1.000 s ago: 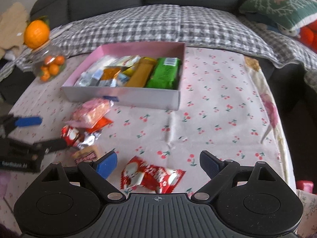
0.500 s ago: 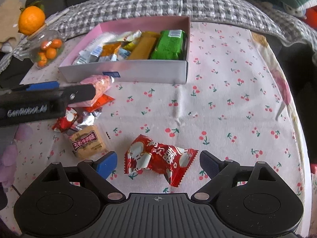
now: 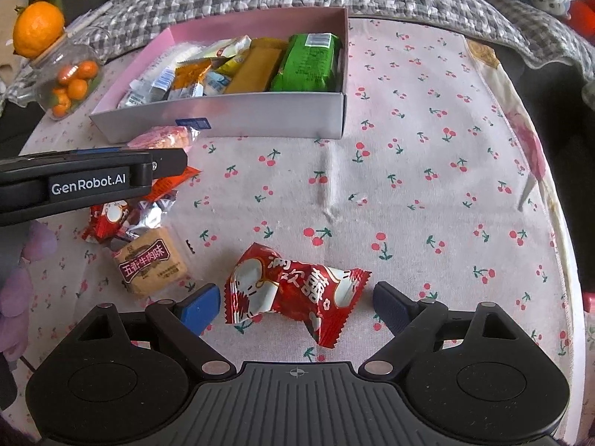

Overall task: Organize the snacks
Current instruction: 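Grasp the pink pastry pack with the left tool while the right tool grasps the red candy pack, then carry both held packs over the pink box and lower them inside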

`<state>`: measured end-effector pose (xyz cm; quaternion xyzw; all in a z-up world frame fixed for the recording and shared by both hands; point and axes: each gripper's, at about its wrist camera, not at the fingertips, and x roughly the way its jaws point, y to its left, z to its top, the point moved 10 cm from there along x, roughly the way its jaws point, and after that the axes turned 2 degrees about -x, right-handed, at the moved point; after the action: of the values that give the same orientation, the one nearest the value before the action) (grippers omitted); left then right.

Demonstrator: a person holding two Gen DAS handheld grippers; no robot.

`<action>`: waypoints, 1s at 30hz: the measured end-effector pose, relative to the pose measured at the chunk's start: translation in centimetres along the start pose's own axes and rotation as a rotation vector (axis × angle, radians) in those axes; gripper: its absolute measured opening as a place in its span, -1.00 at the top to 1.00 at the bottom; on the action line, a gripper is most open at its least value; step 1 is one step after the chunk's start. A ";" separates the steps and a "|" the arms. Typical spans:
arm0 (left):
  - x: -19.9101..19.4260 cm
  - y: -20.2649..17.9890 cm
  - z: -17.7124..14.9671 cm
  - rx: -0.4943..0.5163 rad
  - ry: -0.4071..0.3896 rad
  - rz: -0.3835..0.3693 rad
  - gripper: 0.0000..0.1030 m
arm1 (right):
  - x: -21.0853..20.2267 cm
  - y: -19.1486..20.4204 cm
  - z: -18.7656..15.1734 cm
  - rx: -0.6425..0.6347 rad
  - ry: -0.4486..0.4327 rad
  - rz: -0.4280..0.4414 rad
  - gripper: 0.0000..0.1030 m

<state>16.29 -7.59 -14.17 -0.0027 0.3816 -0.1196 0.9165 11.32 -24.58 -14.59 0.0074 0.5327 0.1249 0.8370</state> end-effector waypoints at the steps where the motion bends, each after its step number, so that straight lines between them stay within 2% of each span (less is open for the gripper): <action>1: 0.1 0.0 0.1 -0.001 0.005 -0.001 0.10 | 0.0 0.0 0.0 0.002 0.000 -0.002 -0.74; 3: 0.0 0.2 0.0 -0.004 0.013 0.006 0.24 | -0.1 -0.2 0.0 0.006 0.000 -0.008 -0.63; 7: -0.4 0.7 0.3 -0.036 0.017 -0.007 0.36 | -0.3 -0.3 0.2 0.015 -0.006 -0.006 -0.44; 8: -0.5 0.8 0.3 -0.043 0.019 -0.011 0.37 | -0.4 -0.3 0.2 0.017 -0.009 -0.005 -0.34; 12: -1.0 0.9 0.6 -0.073 0.023 -0.035 0.39 | -0.7 -0.3 0.4 0.022 -0.012 -0.002 -0.21; 20: -1.8 0.8 1.2 -0.103 0.018 -0.075 0.40 | -1.5 -1.1 0.8 0.099 -0.021 0.029 -0.15; 30: -2.8 1.8 1.7 -0.156 0.009 -0.094 0.40 | -3.0 -1.2 2.0 0.134 -0.064 0.054 -0.15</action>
<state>15.92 -5.32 -11.17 -0.0913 0.3933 -0.1324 0.9052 12.11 -26.16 -11.21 0.0821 0.5126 0.1112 0.8474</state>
